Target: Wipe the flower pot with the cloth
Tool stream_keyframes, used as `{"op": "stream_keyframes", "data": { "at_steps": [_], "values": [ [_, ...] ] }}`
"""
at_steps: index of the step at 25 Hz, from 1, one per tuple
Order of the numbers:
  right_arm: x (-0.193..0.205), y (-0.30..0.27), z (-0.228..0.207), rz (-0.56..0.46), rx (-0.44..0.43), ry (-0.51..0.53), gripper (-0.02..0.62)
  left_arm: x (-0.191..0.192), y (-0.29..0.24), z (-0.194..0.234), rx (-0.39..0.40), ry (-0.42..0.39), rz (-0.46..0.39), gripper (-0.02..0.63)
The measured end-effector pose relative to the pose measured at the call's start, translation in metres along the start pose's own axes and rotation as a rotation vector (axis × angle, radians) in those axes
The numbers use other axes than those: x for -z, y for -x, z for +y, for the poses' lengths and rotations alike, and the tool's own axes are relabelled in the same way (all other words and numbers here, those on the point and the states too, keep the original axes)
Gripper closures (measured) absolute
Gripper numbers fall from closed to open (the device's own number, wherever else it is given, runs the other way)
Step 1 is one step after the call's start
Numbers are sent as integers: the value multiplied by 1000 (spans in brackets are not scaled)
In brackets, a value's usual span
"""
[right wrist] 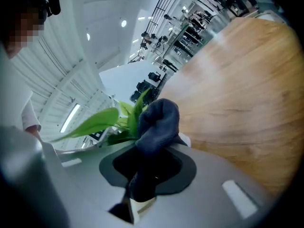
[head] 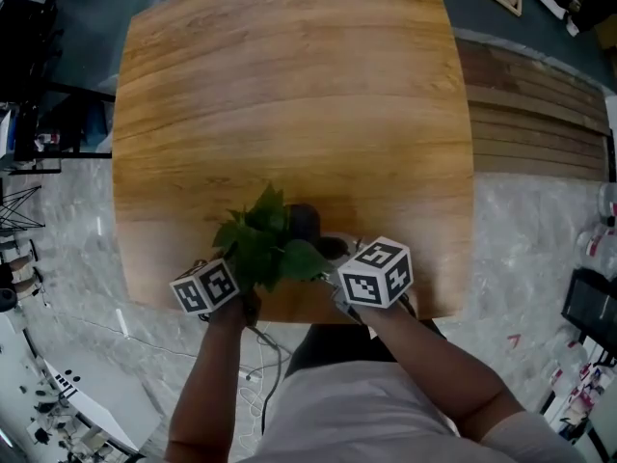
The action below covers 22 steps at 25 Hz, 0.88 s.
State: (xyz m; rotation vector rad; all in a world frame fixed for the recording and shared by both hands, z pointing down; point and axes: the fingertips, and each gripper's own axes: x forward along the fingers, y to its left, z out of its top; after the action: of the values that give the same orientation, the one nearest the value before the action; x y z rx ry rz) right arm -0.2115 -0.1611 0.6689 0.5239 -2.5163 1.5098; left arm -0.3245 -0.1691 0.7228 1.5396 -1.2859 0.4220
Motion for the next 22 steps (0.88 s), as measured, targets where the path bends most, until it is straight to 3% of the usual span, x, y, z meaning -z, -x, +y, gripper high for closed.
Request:
{"op": "stream_keyframes", "data": {
  "at_steps": [5, 7, 12, 19, 22],
  "values": [
    [24, -2, -74, 56, 159, -76, 523, -6, -1, -5, 1, -107, -6, 589],
    [22, -2, -68, 57, 146, -77, 523, -6, -1, -6, 2, -143, -2, 589],
    [-1, 6, -6, 2, -3, -43, 523, -6, -2, -10, 3, -231, 20, 589],
    [27, -2, -76, 71, 120, -74, 523, -11, -3, -20, 5, -401, 25, 588],
    [24, -1, -66, 67, 97, -80, 523, -12, -4, -20, -12, -461, 20, 588]
  ]
}}
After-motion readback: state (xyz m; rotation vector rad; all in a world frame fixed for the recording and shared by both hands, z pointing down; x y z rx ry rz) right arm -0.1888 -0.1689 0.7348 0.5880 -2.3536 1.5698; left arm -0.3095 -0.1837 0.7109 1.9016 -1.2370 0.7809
